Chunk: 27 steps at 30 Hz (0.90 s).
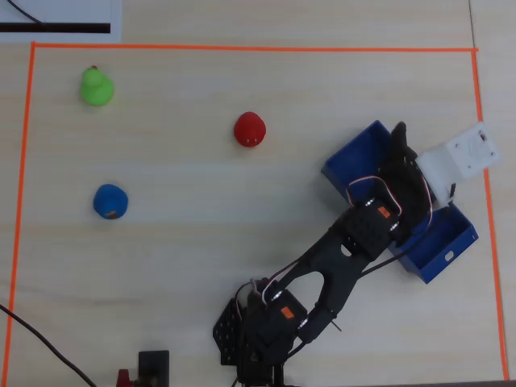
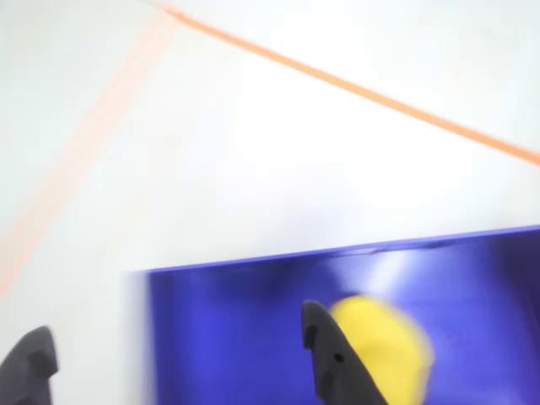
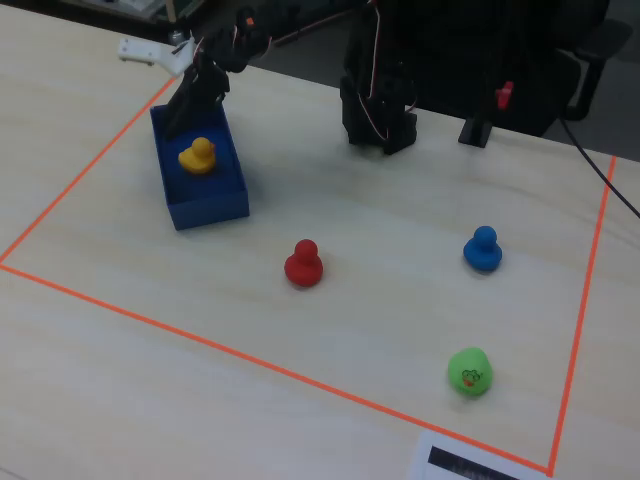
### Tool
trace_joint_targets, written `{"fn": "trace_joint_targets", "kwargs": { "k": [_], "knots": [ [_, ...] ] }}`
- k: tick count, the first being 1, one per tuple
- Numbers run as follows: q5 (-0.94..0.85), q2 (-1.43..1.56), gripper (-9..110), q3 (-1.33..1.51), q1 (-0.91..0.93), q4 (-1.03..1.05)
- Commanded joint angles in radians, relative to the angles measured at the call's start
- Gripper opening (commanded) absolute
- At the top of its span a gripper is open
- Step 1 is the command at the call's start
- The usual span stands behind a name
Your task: Grasp yellow duck and put it into box.
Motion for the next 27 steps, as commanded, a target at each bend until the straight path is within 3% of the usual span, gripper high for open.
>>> {"fn": "trace_joint_targets", "kwargs": {
  "k": [1, 4, 9, 15, 19, 24, 27],
  "knots": [
    [0.104, 0.245, 39, -0.058, -0.209, 0.204],
    [0.110, 0.428, 39, 0.104, -0.374, 0.310],
    [0.100, 0.784, 38, 0.617, -0.577, 0.265],
    [0.098, 1.120, 30, 1.019, -0.652, 0.272],
    [0.067, 1.282, 27, 1.170, -0.627, 0.316],
    [0.058, 1.397, 24, 1.170, -0.658, 0.520],
    [-0.038, 1.399, 17, 1.172, -0.675, 0.680]
  ]
}}
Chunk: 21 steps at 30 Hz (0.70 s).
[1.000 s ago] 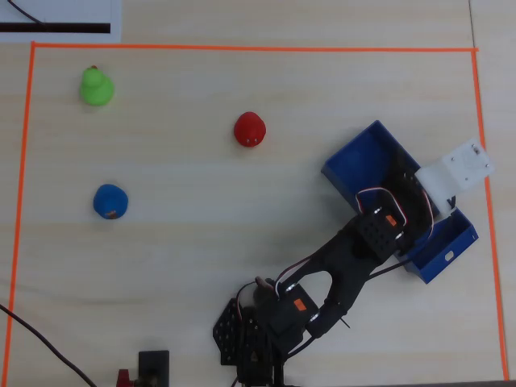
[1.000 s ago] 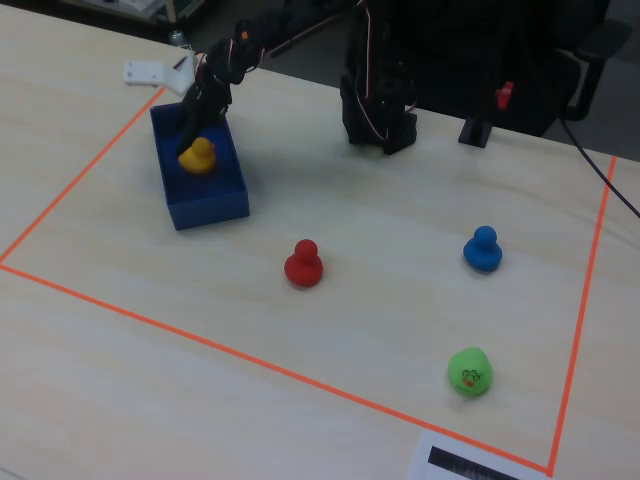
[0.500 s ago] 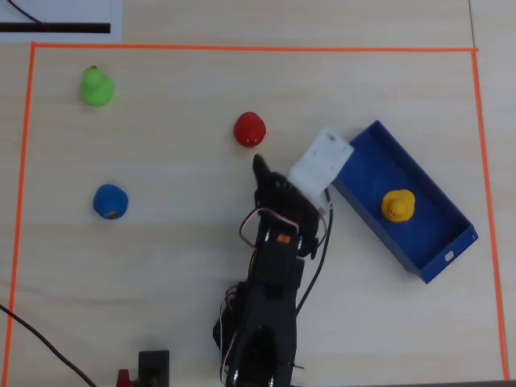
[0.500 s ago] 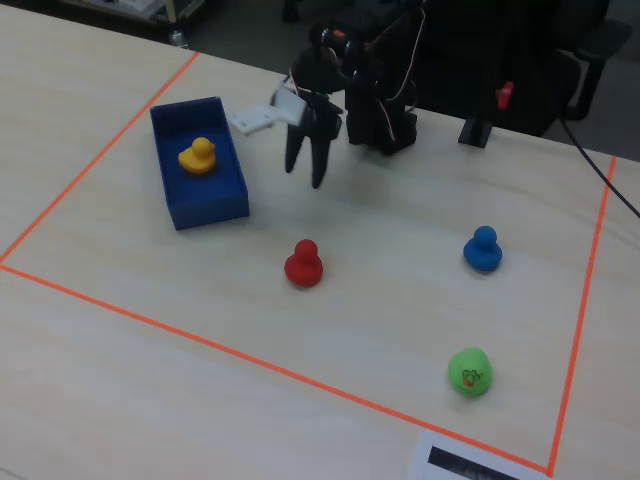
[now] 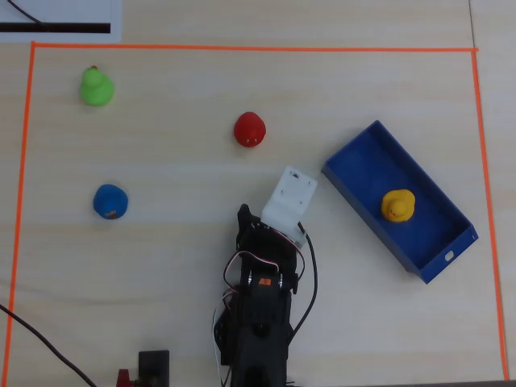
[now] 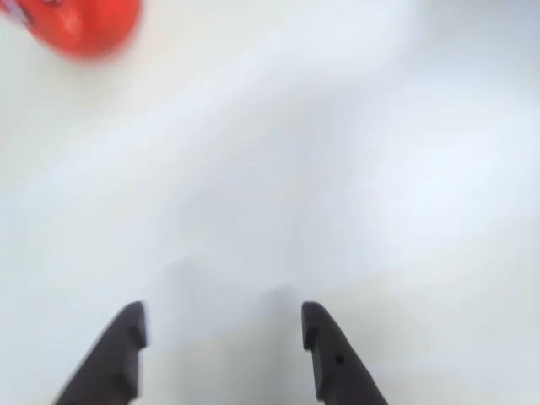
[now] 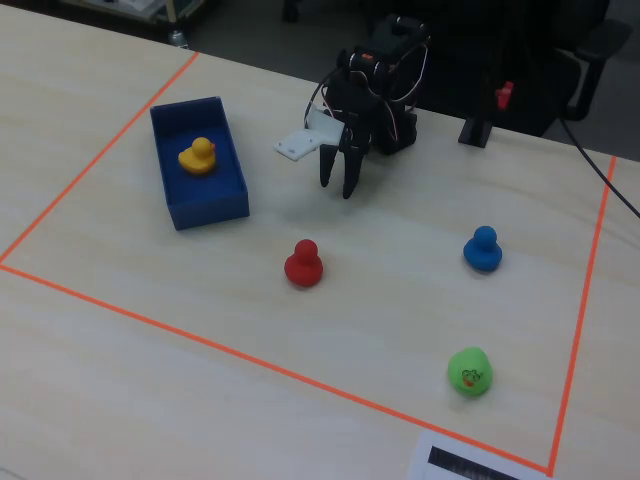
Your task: Grasp yellow duck and put it into box.
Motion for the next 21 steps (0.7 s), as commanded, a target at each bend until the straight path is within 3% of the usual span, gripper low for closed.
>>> {"fn": "trace_joint_targets", "kwargs": {
  "k": [1, 5, 9, 21],
  "knots": [
    [-0.097, 0.009, 15, -0.008, -0.018, 0.140],
    [-0.095, 0.009, 7, -0.008, 0.020, 0.166],
    [-0.094, 0.009, 26, -0.008, 0.071, 0.170],
    [-0.094, 0.009, 24, -0.008, 0.097, 0.170]
  ]
}}
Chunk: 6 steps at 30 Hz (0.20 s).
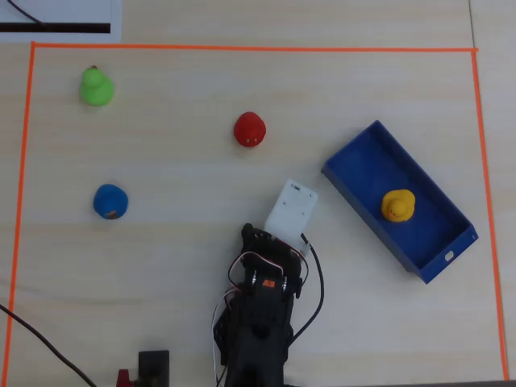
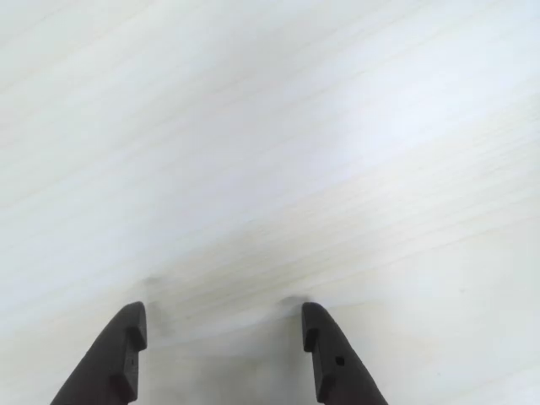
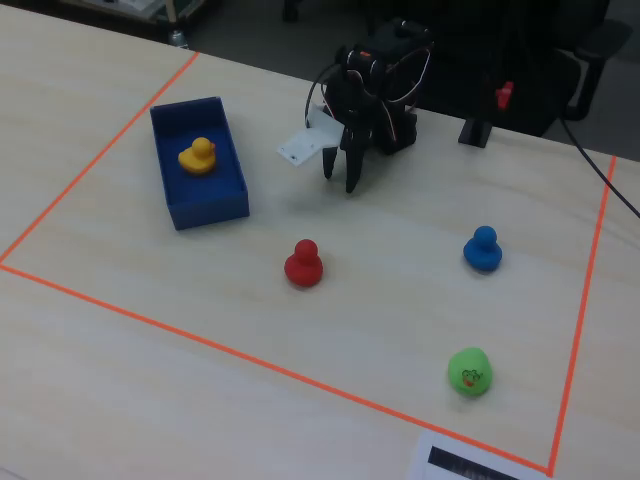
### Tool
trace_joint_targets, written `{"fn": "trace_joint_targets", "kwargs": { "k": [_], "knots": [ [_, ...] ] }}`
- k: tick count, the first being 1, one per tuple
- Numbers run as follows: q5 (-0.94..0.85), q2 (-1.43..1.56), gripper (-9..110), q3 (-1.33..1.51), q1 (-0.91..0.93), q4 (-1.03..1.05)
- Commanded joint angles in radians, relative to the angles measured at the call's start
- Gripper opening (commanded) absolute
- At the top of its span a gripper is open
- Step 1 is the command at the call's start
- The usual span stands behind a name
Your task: Grasp yellow duck and put it into box.
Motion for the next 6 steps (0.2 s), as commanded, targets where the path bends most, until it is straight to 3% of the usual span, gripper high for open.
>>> {"fn": "trace_joint_targets", "kwargs": {
  "k": [1, 6],
  "knots": [
    [0.000, -0.003, 24, -0.006, 0.003, 0.025],
    [0.000, -0.003, 24, -0.006, 0.003, 0.025]
  ]
}}
